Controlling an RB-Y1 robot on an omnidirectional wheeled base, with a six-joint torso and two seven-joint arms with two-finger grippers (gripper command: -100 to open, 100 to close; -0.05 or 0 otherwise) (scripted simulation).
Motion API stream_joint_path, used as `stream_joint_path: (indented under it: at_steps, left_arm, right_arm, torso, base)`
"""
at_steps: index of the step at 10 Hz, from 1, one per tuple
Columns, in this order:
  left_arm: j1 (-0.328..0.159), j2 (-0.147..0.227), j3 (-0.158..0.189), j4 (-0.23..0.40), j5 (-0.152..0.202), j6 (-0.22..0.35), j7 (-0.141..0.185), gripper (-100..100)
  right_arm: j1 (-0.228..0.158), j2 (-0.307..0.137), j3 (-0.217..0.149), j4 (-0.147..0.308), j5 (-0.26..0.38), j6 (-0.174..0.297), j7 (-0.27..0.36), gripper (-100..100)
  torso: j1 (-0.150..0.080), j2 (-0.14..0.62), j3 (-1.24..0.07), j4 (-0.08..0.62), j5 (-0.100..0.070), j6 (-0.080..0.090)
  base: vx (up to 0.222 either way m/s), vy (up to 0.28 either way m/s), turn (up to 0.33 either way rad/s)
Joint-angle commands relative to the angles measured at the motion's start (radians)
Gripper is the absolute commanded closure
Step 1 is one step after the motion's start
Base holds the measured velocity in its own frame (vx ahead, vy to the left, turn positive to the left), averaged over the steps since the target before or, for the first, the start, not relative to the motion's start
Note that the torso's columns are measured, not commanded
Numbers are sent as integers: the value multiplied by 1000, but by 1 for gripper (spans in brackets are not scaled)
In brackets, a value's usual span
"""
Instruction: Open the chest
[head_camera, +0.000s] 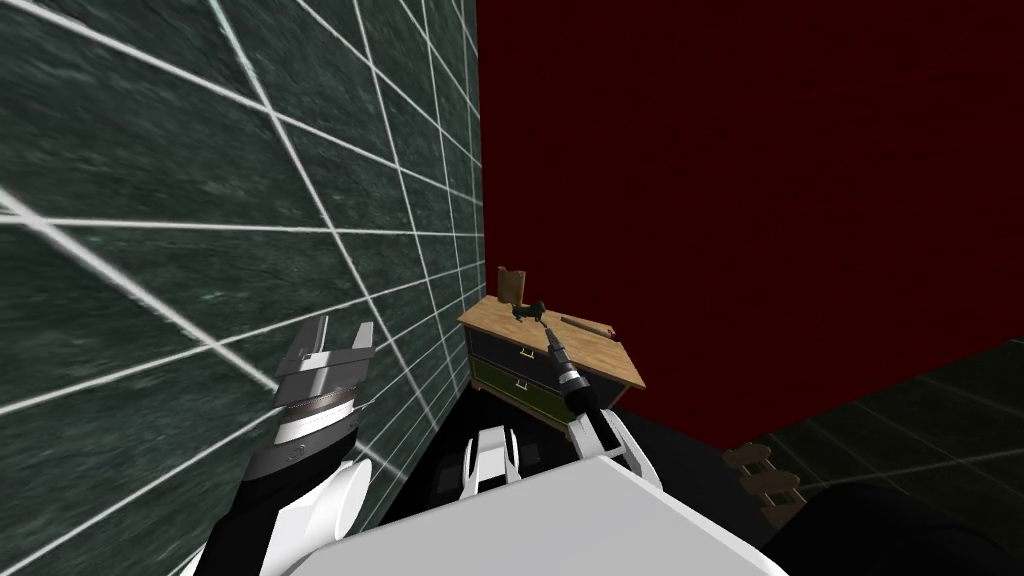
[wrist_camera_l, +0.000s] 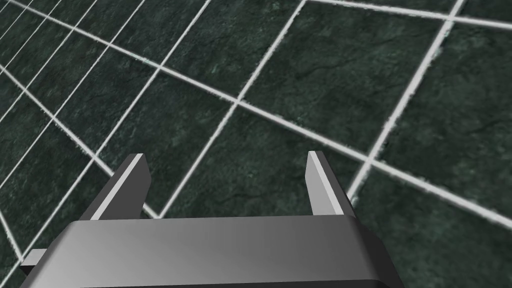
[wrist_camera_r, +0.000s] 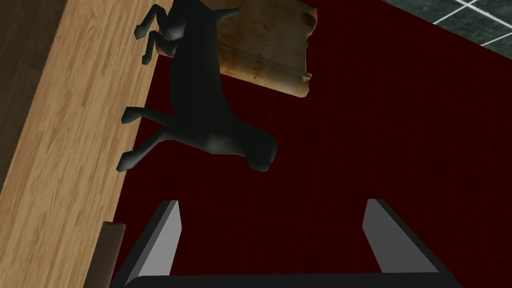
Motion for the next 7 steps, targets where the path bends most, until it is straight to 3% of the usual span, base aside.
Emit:
stream_joint_path:
  at_steps: [1,2,3,4,5,7]
  left_arm:
    - [0,0,0,0,0,0,0,0]
    - [0,0,0,0,0,0,0,0]
    - [0,0,0,0,0,0,0,0]
    - [0,0,0,0,0,0,0,0]
    - [0,0,0,0,0,0,0,0]
    - [0,0,0,0,0,0,0,0]
  right_arm:
    - [-23,-3,21,64,66,78,10,-100]
    - [-23,-3,21,64,71,105,10,-100]
    - [-34,-10,30,109,117,134,13,-100]
    - [-34,-10,30,110,117,155,13,-100]
    - [-47,-16,41,157,159,185,15,-100]
    - [-47,-16,41,157,165,221,15,-100]
  torso:
    - [0,-1,0,0,0,0]
    - [0,0,0,0,0,0]
    - [0,0,0,0,0,1]
    - [1,0,0,0,0,0]
    - [0,0,0,0,0,1]
    - [0,0,0,0,0,1]
  base:
    - [-32,26,253]
    - [-26,24,115]
    - [-27,38,255]
    - [-27,33,106]
    - [-39,32,252]
    - [-18,19,46]
